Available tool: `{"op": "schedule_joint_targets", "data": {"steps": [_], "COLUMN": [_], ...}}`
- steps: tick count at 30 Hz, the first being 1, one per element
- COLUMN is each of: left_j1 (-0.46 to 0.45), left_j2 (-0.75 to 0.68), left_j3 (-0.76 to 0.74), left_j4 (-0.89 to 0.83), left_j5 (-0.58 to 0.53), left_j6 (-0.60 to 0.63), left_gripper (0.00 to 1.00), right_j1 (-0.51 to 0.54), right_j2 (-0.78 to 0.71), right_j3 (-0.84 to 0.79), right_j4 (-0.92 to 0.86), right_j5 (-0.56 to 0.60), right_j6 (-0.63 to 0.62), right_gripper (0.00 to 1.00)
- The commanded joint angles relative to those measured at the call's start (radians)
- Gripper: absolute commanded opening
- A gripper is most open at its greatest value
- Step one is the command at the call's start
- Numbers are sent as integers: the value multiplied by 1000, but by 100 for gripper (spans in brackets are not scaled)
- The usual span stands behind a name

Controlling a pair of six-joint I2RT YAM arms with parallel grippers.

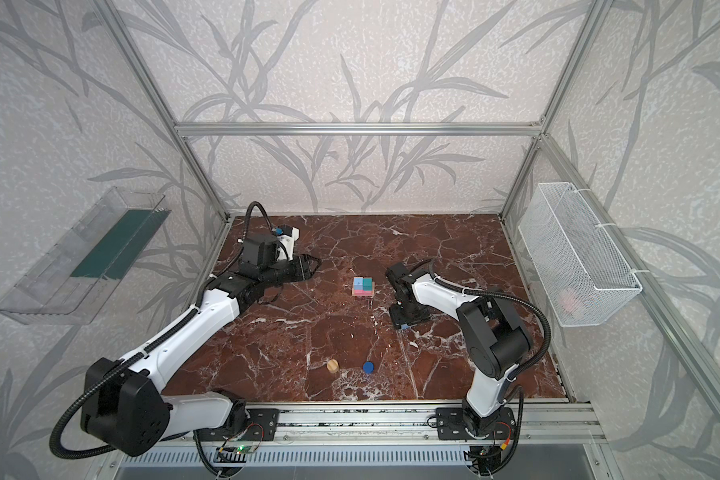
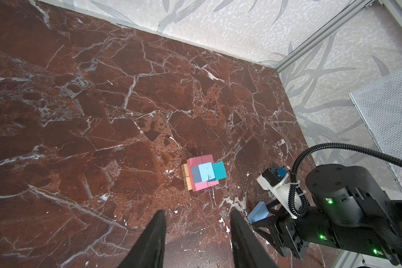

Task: Build the wood block tower
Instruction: 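Lower the right gripper onto the light-blue rectangular block and grasp it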

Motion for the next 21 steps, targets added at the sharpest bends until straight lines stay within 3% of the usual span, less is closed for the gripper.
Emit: {"op": "schedule_joint_targets", "data": {"steps": [1,21], "left_j1": [5,8], "left_j2": [-10,-5], "left_j3": [-12,-10], "left_j4": [6,8], "left_j5": [10,16], "left_j6": [6,6], "left_gripper": [45,45], "right_j1": [5,27], "right_j2": [-9,-1], "right_j3": [8,21], "right_j4": [-23,-25], "right_j5": [15,37], "right_j6": [14,36], "right_gripper": [67,71]}}
